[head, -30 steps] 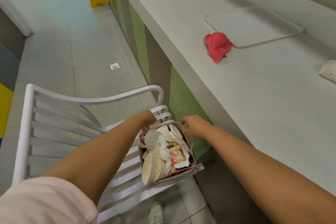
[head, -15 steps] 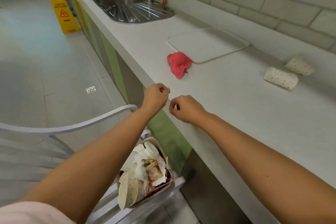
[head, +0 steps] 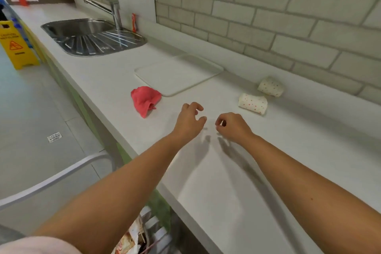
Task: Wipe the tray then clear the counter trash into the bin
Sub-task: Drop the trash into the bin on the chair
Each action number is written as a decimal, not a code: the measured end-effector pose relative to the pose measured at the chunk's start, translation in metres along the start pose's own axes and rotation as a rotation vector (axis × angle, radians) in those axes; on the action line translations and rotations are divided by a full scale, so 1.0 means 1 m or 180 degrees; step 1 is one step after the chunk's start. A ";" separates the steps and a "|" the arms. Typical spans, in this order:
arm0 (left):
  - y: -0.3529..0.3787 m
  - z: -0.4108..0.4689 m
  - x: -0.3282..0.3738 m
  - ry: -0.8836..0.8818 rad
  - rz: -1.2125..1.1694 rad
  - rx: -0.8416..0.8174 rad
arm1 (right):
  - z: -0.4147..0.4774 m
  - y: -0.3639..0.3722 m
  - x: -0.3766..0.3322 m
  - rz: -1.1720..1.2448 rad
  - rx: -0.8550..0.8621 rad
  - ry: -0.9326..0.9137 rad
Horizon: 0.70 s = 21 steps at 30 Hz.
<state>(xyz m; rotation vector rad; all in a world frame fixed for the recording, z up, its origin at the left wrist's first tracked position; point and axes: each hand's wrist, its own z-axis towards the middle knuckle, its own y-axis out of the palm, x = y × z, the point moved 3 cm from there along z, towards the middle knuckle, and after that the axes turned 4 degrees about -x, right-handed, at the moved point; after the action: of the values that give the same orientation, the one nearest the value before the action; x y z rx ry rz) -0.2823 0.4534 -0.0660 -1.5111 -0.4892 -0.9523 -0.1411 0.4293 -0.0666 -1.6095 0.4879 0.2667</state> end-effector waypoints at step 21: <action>0.104 0.137 0.072 0.0842 0.1586 -0.0600 | 0.120 -0.056 0.137 0.1831 0.0413 0.0985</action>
<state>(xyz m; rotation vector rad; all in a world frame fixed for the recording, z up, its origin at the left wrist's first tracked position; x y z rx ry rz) -0.1225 0.5490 -0.0638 -1.5440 0.1704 -0.7975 0.0196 0.5294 -0.0915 -1.3597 1.1862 0.4069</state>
